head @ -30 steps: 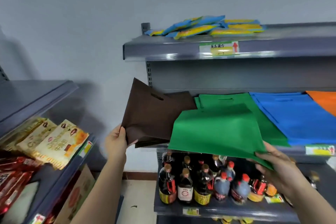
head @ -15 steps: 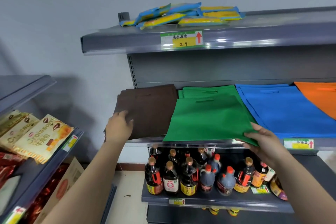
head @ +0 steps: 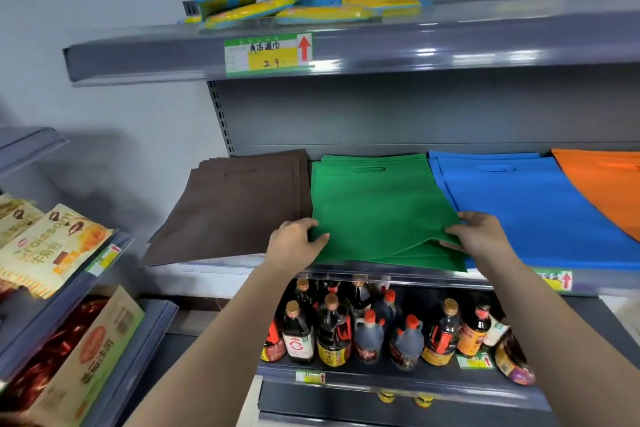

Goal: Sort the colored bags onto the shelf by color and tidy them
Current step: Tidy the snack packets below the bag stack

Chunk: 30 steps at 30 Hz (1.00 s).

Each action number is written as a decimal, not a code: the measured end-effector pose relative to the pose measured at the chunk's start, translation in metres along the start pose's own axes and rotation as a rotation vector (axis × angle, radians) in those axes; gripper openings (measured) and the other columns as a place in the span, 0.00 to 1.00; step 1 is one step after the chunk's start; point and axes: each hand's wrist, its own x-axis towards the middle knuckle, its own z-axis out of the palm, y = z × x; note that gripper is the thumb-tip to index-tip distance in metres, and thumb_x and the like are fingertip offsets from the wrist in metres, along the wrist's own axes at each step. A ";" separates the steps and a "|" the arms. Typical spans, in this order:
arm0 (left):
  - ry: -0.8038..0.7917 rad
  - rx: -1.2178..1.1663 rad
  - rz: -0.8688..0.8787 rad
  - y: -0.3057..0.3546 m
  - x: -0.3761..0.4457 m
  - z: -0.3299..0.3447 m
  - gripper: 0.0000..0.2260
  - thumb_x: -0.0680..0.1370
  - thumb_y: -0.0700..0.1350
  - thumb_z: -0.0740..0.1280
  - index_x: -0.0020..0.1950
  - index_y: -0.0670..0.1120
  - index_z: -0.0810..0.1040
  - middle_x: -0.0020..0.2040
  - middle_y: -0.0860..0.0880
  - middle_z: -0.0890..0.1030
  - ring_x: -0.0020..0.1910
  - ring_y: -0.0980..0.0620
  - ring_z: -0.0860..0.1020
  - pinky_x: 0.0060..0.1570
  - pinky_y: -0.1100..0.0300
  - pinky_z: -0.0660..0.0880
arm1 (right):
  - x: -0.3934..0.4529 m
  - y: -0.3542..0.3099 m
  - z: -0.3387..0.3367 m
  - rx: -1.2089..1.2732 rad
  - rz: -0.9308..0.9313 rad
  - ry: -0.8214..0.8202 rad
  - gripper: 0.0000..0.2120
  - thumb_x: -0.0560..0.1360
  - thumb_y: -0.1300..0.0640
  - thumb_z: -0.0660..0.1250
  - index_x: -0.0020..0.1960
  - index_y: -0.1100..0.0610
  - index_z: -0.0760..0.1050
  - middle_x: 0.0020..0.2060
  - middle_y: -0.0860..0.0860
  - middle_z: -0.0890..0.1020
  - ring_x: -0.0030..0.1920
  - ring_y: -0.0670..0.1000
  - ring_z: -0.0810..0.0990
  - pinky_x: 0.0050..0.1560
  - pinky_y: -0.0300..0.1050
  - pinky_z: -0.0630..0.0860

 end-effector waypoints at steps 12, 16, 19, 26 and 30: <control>0.417 0.385 -0.082 -0.029 -0.020 -0.085 0.19 0.80 0.53 0.58 0.68 0.47 0.71 0.65 0.47 0.75 0.64 0.44 0.71 0.60 0.51 0.66 | -0.025 -0.068 0.077 -1.263 -0.874 -0.076 0.22 0.77 0.47 0.61 0.68 0.56 0.66 0.63 0.52 0.69 0.65 0.54 0.68 0.55 0.48 0.73; 0.512 0.499 -0.232 -0.077 -0.064 -0.149 0.18 0.78 0.51 0.62 0.66 0.46 0.73 0.63 0.46 0.76 0.62 0.42 0.72 0.58 0.50 0.66 | -0.066 -0.102 0.164 -1.254 -1.176 -0.243 0.21 0.78 0.49 0.59 0.68 0.53 0.65 0.64 0.50 0.70 0.65 0.53 0.68 0.61 0.48 0.68; 0.558 0.603 -0.356 -0.113 -0.112 -0.190 0.18 0.76 0.51 0.62 0.62 0.44 0.75 0.58 0.44 0.78 0.59 0.40 0.74 0.55 0.49 0.67 | -0.110 -0.123 0.226 -1.185 -1.376 -0.354 0.20 0.78 0.50 0.58 0.69 0.54 0.65 0.65 0.51 0.69 0.66 0.53 0.67 0.63 0.49 0.66; 0.588 0.752 -0.658 -0.189 -0.241 -0.265 0.21 0.73 0.50 0.68 0.64 0.43 0.74 0.61 0.44 0.77 0.61 0.40 0.72 0.57 0.48 0.66 | -0.233 -0.153 0.355 -1.001 -1.693 -0.594 0.19 0.77 0.51 0.60 0.67 0.55 0.66 0.62 0.52 0.71 0.64 0.55 0.69 0.59 0.49 0.67; 0.501 0.836 -0.797 -0.226 -0.309 -0.293 0.29 0.74 0.57 0.66 0.71 0.47 0.67 0.69 0.48 0.70 0.66 0.44 0.67 0.62 0.50 0.63 | -0.300 -0.153 0.421 -0.895 -1.786 -0.708 0.22 0.76 0.46 0.61 0.67 0.54 0.67 0.62 0.51 0.71 0.65 0.54 0.68 0.60 0.50 0.67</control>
